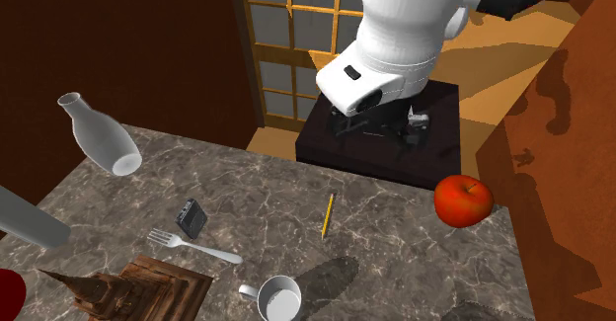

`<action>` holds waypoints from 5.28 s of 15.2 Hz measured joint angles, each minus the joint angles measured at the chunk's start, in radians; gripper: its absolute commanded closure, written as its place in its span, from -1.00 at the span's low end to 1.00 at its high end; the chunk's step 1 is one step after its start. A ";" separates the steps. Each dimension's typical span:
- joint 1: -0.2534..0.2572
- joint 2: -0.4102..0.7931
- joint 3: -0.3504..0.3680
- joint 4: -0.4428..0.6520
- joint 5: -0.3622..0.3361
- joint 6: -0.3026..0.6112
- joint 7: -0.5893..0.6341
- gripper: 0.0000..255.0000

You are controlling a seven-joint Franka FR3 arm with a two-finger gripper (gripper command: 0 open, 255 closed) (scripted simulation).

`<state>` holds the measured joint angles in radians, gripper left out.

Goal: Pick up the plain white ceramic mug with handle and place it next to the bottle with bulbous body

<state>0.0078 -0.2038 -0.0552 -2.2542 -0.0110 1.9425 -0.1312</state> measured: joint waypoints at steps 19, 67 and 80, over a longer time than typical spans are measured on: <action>-0.032 0.786 -0.009 0.669 -0.039 0.081 -0.229 -1.00; -0.036 0.801 -0.009 0.816 -0.046 -0.054 -0.263 1.00; -0.034 0.753 -0.010 0.918 -0.047 -0.203 -0.271 1.00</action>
<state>-0.0263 0.5491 -0.0653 -1.3362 -0.0575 1.7395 -0.4027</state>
